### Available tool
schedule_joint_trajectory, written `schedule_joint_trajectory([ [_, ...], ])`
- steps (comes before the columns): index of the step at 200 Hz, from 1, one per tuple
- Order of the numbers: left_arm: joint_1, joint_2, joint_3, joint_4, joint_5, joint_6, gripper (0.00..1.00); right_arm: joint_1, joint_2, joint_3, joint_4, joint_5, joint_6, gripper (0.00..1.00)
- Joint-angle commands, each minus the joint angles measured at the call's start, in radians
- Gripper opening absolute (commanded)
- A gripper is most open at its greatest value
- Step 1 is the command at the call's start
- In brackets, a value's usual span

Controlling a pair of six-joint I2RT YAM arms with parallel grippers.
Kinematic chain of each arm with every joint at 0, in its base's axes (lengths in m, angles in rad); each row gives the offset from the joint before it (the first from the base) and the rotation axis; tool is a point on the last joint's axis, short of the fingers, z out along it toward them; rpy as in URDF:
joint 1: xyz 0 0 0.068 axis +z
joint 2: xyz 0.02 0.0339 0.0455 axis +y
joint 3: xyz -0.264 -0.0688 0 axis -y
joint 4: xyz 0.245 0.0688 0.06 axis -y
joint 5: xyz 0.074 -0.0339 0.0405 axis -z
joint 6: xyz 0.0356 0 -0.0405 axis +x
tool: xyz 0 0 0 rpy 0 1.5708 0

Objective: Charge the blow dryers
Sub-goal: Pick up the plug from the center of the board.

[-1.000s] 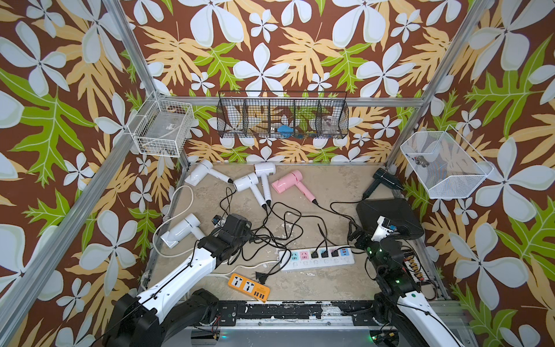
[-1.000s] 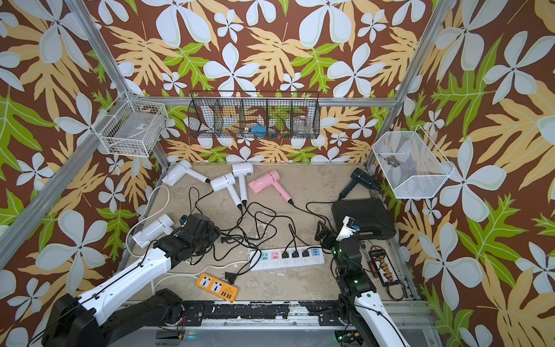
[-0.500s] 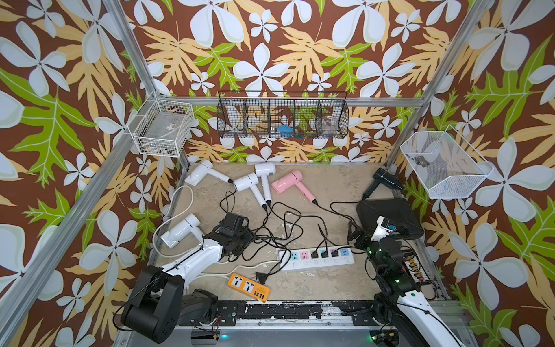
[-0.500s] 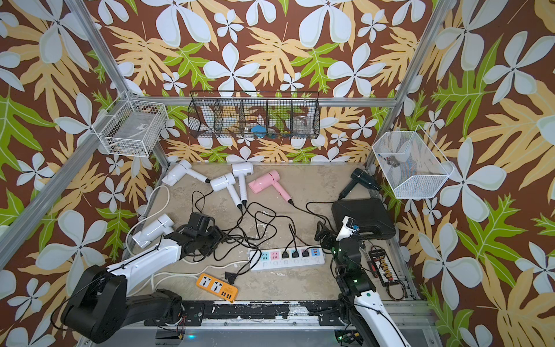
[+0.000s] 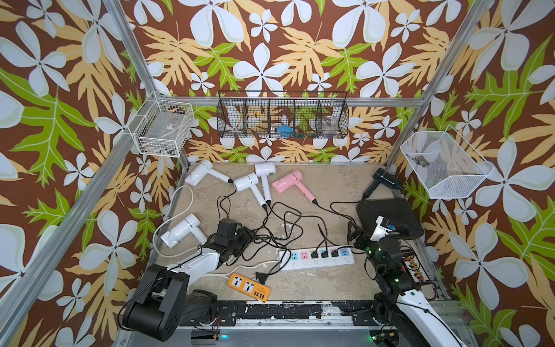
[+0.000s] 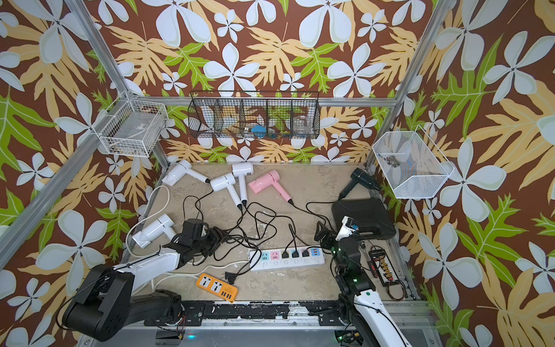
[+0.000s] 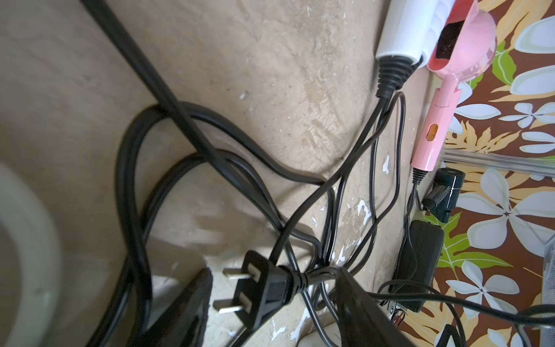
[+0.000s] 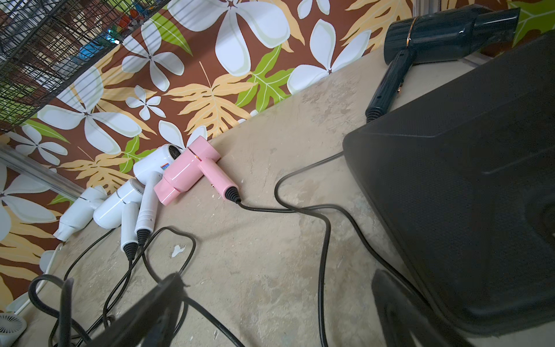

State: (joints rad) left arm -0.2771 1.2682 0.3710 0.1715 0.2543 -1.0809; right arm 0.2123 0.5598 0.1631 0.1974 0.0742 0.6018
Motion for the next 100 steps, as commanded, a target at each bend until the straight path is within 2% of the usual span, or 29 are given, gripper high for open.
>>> schedule_joint_trajectory([
  [1, 0.005, 0.002, -0.020, 0.061, 0.018, 0.018, 0.64, 0.001, 0.001, 0.004, 0.022, -0.010, 0.010, 1.00],
  [46, 0.009, 0.020, -0.028, 0.122, 0.040, 0.024, 0.50, 0.001, 0.002, 0.005, 0.023, -0.011, 0.011, 1.00],
  [100, 0.011, 0.028, -0.036, 0.149, 0.046, 0.024, 0.41, 0.001, 0.006, 0.006, 0.024, -0.017, 0.013, 1.00],
])
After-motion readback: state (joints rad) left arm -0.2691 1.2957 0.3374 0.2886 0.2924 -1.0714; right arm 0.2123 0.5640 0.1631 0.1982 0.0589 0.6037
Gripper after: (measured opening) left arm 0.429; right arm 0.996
